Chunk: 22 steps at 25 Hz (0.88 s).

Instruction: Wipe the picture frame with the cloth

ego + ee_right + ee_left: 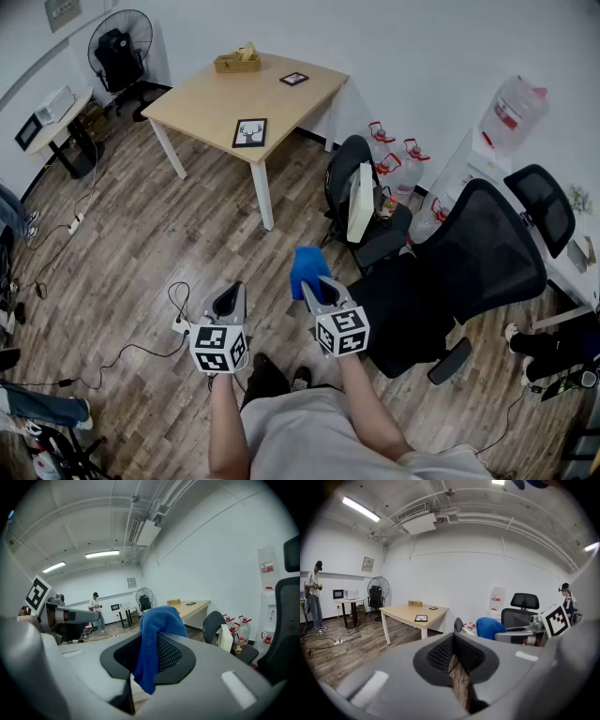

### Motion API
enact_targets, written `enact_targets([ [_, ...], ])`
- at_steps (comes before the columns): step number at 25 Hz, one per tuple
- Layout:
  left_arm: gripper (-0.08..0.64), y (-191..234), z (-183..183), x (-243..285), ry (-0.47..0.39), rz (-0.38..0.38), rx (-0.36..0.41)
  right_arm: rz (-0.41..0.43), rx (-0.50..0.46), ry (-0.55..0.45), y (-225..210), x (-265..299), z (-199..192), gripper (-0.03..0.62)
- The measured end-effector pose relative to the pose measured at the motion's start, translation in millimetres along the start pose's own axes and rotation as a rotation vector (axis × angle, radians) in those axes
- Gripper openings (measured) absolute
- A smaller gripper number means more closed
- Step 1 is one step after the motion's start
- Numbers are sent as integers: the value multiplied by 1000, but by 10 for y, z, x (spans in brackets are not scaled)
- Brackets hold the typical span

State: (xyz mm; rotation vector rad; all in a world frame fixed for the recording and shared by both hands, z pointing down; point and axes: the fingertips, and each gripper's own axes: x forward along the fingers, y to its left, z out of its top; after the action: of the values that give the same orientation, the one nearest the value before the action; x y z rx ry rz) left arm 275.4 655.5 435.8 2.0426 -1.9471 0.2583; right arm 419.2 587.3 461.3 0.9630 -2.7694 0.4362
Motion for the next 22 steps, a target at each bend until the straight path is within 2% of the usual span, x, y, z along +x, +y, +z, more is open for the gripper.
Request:
enact_targets([
  [4, 52, -11, 11, 82, -3, -3, 19, 1, -2, -7, -110, 17, 11, 64],
  [14, 52, 419, 156, 297, -17, 45, -11, -34, 44, -32, -352, 185, 32, 64],
  [18, 52, 571, 265, 589, -16, 32, 5, -8, 77, -51, -491, 431, 135, 64],
  [22, 52, 904, 406, 986, -29, 25, -2, 14, 63, -47, -594, 900, 242, 64],
])
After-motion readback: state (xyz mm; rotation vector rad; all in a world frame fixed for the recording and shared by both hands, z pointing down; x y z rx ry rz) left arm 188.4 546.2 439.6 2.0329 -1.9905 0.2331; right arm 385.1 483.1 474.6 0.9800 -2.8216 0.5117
